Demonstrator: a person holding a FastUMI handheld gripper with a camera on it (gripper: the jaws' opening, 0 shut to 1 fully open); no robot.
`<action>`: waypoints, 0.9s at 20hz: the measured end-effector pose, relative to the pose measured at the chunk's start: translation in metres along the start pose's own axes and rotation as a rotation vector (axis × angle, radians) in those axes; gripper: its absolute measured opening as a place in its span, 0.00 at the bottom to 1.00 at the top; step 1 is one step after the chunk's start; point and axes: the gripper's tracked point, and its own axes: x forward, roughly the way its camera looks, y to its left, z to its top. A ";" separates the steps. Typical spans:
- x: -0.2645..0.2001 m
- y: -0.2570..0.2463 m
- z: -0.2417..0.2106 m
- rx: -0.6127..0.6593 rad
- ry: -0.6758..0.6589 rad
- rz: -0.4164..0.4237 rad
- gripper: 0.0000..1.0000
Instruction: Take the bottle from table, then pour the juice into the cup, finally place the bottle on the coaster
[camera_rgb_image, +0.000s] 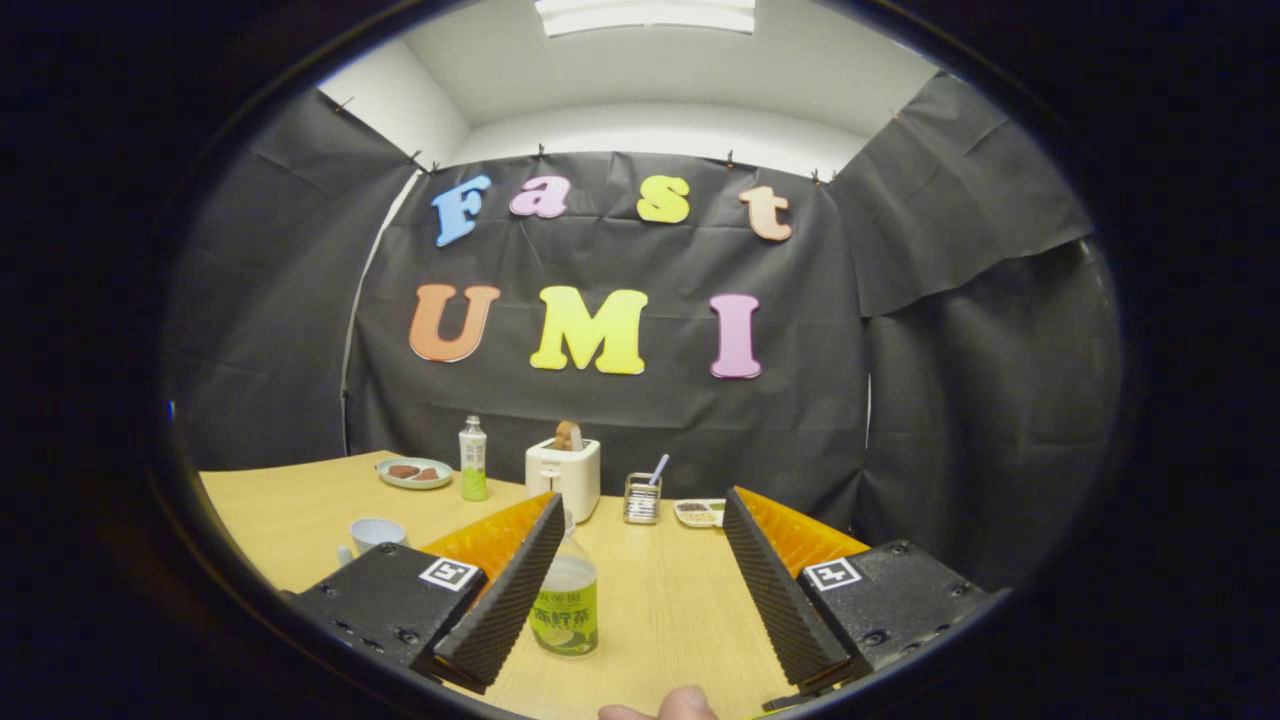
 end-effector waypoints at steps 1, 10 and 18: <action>0.001 0.002 -0.001 0.001 0.004 0.005 1.00; 0.006 0.011 0.005 -0.023 0.036 0.029 1.00; -0.003 0.001 -0.002 0.035 0.009 0.022 1.00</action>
